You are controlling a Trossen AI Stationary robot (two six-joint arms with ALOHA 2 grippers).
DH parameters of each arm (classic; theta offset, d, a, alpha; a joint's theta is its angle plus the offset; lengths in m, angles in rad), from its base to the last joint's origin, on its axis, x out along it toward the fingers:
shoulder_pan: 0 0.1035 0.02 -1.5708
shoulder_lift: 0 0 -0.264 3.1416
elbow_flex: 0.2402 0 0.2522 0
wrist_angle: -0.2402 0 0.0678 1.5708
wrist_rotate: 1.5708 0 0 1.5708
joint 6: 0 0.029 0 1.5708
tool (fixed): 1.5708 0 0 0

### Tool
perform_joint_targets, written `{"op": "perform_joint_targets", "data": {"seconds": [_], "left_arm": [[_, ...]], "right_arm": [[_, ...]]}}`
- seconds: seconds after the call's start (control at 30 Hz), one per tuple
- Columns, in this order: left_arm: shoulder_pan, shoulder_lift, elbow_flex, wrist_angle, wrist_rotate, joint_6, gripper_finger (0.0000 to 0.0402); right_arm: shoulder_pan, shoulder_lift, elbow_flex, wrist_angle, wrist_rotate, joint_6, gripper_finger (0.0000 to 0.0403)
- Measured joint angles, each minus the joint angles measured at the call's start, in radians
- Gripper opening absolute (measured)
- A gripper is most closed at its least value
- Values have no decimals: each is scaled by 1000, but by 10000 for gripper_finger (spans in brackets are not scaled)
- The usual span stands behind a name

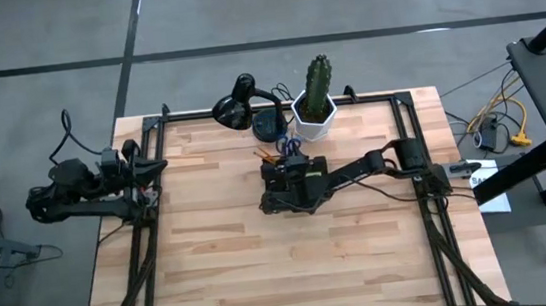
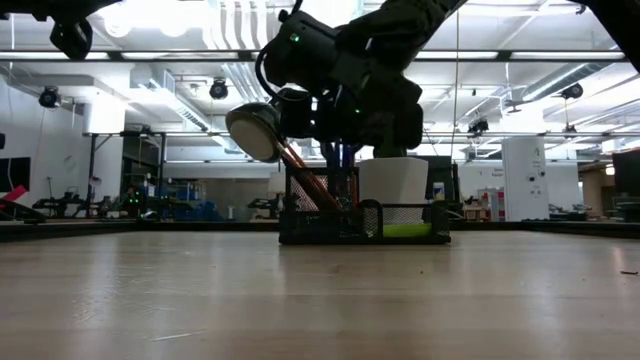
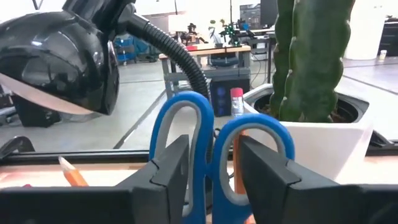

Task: Pick and place office supplies into organizer
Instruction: Put the scissor into the mesh desk organizer, then return to Home Position

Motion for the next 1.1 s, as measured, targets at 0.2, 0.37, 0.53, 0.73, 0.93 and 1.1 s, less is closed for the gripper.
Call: {"op": "perform_joint_targets", "data": {"seconds": [0.2, 0.37, 0.53, 0.73, 0.93, 1.1], "left_arm": [[0, -1, 0, 0, 0, 0, 0], [0, -1, 0, 0, 0, 1, 0], [0, -1, 0, 0, 0, 1, 0], [0, -2, 0, 0, 0, 1, 0], [0, -2, 0, 1, 0, 1, 0], [0, -3, 0, 1, 0, 5, 0]], "right_arm": [[7, -1, 0, 60, 0, -97, 146], [25, -6, 49, 75, 0, -253, 159], [45, -8, 139, 76, -39, -426, 161], [81, -9, 227, 68, -105, -549, 160], [133, -52, 305, 55, -284, -691, 159], [138, -149, 312, 29, -755, -790, 156]]}}
